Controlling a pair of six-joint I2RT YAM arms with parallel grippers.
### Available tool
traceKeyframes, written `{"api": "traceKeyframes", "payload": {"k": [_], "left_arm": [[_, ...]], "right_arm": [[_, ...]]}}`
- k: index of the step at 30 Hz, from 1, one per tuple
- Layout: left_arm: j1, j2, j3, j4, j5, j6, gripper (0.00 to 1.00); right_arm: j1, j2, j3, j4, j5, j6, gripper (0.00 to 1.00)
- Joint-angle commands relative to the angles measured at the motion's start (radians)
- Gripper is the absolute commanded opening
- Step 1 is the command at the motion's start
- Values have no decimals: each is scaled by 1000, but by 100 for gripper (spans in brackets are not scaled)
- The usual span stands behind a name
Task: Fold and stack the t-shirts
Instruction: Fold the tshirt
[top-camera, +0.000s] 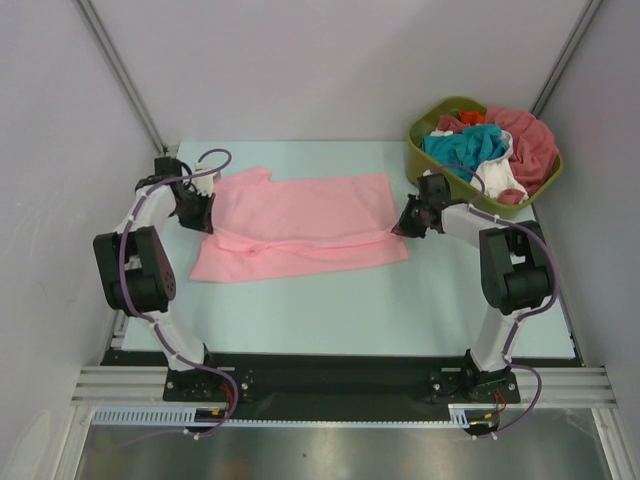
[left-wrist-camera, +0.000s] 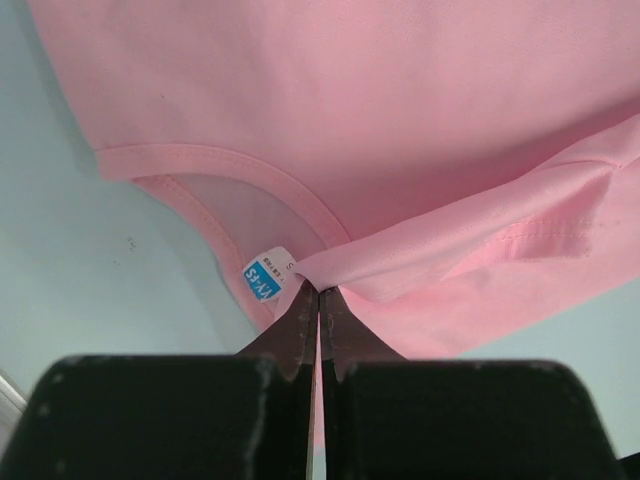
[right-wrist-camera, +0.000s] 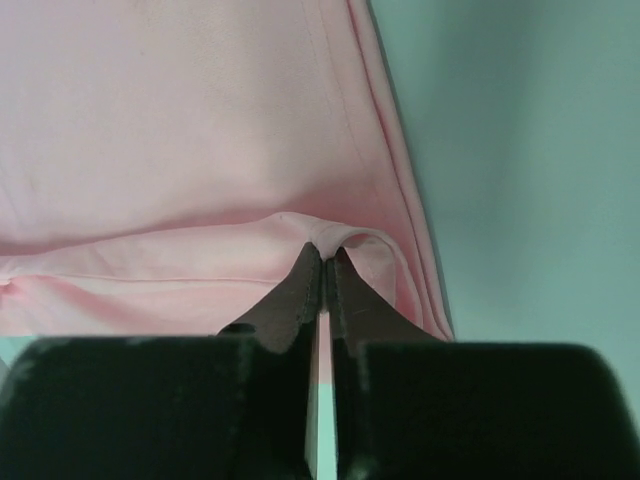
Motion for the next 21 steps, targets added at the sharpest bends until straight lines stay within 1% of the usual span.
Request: {"api": "traceKeyframes", "payload": {"k": [1, 2, 3, 4, 5, 6, 9, 11, 13, 14, 16, 18, 19, 21], "left_arm": [[4, 22, 39, 43, 25, -35, 1], [4, 29, 45, 55, 27, -47, 3], [4, 45, 60, 59, 25, -55, 15], [4, 55, 69, 62, 19, -64, 23], [4, 62, 83, 66, 12, -79, 31], [5, 67, 107, 69, 2, -83, 39], [8, 24, 126, 106, -21, -92, 44], [2, -59, 100, 158, -1, -57, 46], [-17, -105, 28, 161, 30, 17, 48], [-50, -129, 2, 136, 30, 108, 48], [-74, -142, -78, 111, -27, 187, 48], [-70, -160, -140, 111, -100, 178, 48], [-64, -172, -159, 115, -117, 160, 49], [-53, -217, -222, 102, -120, 172, 49]], "right_arm": [[-12, 15, 54, 13, 23, 19, 8], [-18, 16, 55, 19, 30, 27, 34], [-20, 16, 58, 20, 35, 37, 45], [-23, 15, 63, 17, 38, 39, 51], [-26, 10, 75, 4, 52, 33, 59], [-24, -7, 80, -2, 59, 25, 62], [-24, -74, 78, -51, 102, -18, 64], [-23, -119, 62, -93, 134, -56, 64], [-20, -174, 19, -122, 144, -73, 64], [-15, -183, 0, -148, 139, -85, 65], [-7, -205, -52, -170, 132, -88, 68], [2, -212, -86, -180, 104, -84, 70], [3, -212, -105, -179, 95, -82, 70], [6, -202, -115, -184, 87, -75, 70]]}}
